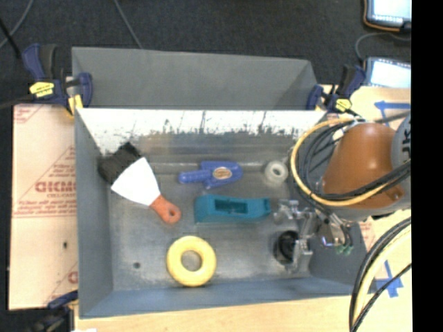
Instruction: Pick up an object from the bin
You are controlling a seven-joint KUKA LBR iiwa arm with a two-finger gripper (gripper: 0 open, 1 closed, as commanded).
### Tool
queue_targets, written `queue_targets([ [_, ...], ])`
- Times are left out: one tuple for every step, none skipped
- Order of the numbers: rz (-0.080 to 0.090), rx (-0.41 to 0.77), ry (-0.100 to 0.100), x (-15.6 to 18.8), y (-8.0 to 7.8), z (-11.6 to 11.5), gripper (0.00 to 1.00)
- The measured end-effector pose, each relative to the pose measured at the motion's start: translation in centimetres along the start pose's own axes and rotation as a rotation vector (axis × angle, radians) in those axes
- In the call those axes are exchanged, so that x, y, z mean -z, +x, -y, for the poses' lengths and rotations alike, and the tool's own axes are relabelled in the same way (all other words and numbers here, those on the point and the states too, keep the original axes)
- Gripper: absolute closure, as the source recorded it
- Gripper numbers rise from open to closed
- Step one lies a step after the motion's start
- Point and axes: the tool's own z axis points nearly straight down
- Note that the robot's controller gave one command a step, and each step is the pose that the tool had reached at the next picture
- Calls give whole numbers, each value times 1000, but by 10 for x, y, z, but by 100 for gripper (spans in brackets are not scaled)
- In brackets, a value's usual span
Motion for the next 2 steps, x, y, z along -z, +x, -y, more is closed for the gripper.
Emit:
queue_targets([
  [8, 4, 1, 4, -2, 0, 0],
  [12, 20, 2, -42, 2, 26, 0],
])
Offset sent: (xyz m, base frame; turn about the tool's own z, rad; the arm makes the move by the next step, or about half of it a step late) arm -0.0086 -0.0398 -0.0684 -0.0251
